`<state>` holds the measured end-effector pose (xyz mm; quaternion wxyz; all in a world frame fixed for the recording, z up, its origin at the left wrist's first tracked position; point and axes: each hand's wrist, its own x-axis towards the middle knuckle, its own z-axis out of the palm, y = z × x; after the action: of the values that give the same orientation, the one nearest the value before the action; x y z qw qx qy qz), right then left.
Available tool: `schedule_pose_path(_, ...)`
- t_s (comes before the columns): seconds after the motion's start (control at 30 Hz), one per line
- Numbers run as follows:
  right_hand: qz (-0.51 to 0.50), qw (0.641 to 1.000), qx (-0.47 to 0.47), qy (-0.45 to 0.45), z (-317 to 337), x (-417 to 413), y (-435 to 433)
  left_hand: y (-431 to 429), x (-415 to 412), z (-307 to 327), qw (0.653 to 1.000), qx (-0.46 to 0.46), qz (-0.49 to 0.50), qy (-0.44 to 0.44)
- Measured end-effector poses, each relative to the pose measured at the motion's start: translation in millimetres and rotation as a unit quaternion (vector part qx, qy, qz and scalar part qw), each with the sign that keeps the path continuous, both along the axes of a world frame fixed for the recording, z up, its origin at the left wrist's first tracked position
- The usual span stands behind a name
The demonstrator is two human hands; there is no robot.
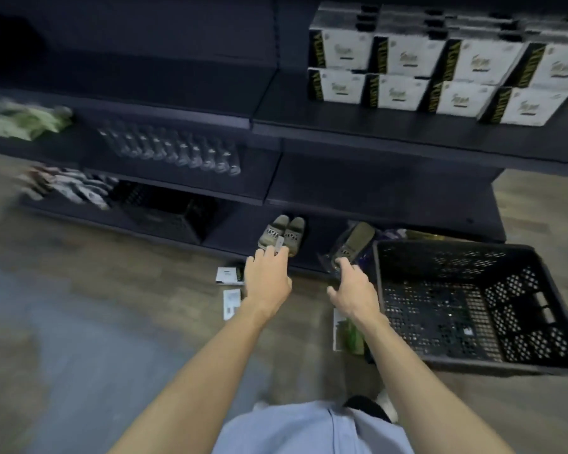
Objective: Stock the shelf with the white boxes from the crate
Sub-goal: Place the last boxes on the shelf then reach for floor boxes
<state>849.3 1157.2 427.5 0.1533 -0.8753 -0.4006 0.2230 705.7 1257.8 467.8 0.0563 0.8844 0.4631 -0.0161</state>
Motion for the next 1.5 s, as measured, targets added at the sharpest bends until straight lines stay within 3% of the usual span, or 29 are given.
schedule_pose_path(0.2,0.026,0.999,-0.010,0.029,-20.8,-105.9,28.5,-13.5,-102.3,-39.1,0.995,-0.053,0.085,0.008)
schedule_pose_path(0.53,0.053,0.998,-0.006,0.042,-40.5,-156.0,68.5,-5.5,-157.1,-71.7,0.991,-0.067,0.115,0.007)
schedule_pose_path(0.9,0.071,0.991,-0.064,0.089,-83.0,-176.2,173.0,86.4,-182.1,-100.5,0.983,-0.107,0.145,0.045)
schedule_pose_path(1.13,0.125,0.984,-0.091,0.085,-90.8,-187.8,244.1,158.8,-184.9,-105.5,0.977,-0.108,0.180,0.025)
schedule_pose_path(1.33,0.130,0.984,-0.101,0.067,-102.8,-206.3,282.8,209.3,-206.4,-117.9,0.980,-0.120,0.157,0.008)
schedule_pose_path(1.5,0.089,0.988,-0.115,0.055,-142.1,-228.0,307.1,250.7,-230.9,-163.8,0.987,-0.142,0.066,0.028)
